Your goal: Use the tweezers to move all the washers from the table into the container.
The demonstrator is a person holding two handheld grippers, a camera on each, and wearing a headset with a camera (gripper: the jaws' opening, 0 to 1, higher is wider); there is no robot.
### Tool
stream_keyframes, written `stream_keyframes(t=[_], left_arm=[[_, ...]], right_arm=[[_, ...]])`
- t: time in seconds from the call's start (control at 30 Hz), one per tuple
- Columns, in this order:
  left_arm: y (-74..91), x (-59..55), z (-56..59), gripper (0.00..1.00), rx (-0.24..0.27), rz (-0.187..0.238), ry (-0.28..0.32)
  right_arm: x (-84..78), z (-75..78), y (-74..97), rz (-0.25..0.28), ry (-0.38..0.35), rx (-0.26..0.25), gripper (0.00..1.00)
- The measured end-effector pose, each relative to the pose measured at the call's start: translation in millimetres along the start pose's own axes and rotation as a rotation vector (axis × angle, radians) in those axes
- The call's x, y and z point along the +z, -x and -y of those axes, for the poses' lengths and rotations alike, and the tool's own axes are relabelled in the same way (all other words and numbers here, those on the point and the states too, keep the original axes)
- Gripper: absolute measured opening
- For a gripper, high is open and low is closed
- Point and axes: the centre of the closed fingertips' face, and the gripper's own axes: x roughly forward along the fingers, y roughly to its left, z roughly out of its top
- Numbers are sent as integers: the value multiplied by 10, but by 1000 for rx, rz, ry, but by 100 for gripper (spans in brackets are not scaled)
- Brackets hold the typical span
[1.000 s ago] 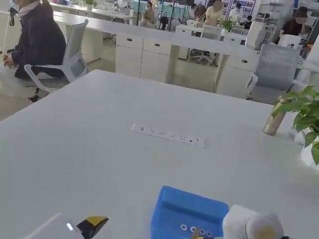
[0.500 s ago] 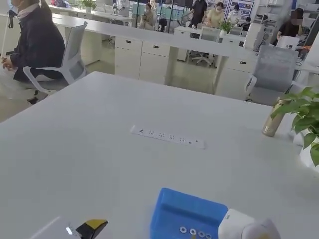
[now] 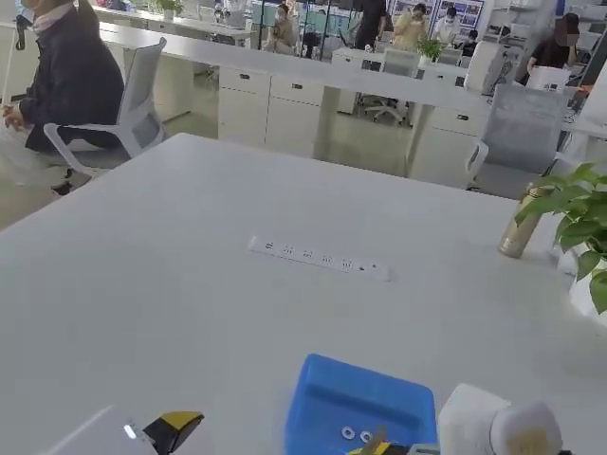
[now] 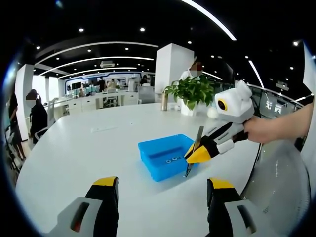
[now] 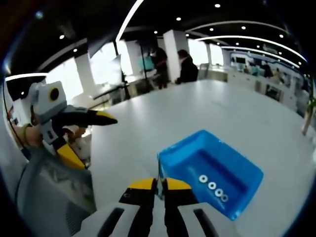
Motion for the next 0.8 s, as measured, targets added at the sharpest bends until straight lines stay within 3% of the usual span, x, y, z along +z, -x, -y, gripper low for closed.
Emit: stream_keyframes(t=[0.17,0.37,0.8], left_arm=[[3,1,8,73,-2,0,1],[6,1,-10,73,3,1,5],[-7,0,-28,73,4,0,6]], right_arm=[[177,-58,60,34,3,13,3],[348,-27,110,78,-10,17,3],[621,223,86,149,-49,-4,3]])
